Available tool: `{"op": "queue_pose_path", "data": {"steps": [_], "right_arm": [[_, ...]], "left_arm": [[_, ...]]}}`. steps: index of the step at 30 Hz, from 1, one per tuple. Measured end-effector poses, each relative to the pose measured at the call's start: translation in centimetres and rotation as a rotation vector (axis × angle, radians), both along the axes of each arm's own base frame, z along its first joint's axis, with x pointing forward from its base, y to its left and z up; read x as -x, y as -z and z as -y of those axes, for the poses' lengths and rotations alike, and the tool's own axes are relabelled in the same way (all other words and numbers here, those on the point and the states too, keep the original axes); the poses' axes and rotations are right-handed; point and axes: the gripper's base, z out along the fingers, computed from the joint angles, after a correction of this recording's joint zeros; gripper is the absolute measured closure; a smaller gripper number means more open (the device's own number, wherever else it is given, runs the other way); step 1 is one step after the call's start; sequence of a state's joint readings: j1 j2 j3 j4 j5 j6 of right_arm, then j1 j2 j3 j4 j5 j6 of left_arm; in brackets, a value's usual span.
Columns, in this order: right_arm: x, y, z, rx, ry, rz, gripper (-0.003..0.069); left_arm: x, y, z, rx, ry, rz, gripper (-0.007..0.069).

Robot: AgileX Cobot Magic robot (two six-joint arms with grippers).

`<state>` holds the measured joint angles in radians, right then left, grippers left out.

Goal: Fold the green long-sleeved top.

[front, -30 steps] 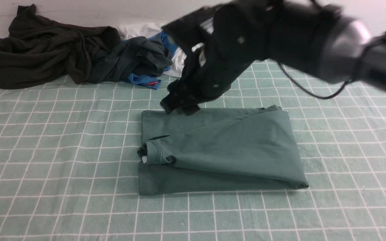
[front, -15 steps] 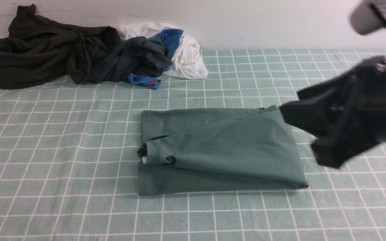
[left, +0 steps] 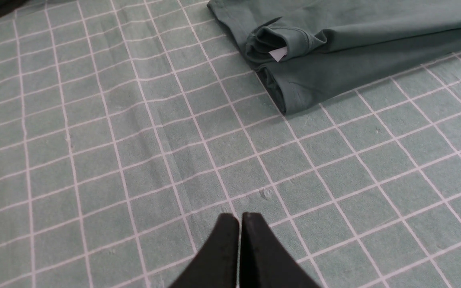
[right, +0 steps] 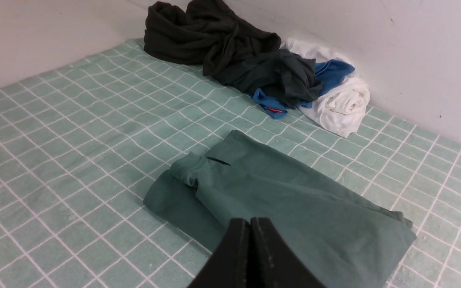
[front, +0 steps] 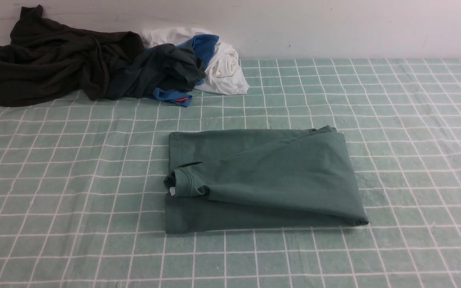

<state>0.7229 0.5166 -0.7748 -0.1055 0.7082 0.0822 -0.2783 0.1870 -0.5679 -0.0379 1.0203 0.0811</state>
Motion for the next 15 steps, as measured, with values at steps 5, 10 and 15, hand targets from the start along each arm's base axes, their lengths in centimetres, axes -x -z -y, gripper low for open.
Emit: {"op": "queue_pose_path", "data": {"steps": [5, 10, 15], "right_arm": [[0.6, -0.2, 0.4, -0.048, -0.008, 0.033, 0.0673], [0.2, 0.6, -0.1, -0.077, -0.018, 0.074, 0.0673], [-0.3, 2.9, -0.8, -0.150, -0.044, 0.152, 0.0673]], "left_arm": [[0.0, 0.0, 0.0, 0.000, 0.000, 0.000, 0.0628], [0.0, 0.0, 0.0, 0.000, 0.000, 0.000, 0.0628], [0.0, 0.0, 0.0, 0.000, 0.000, 0.000, 0.0628]]}}
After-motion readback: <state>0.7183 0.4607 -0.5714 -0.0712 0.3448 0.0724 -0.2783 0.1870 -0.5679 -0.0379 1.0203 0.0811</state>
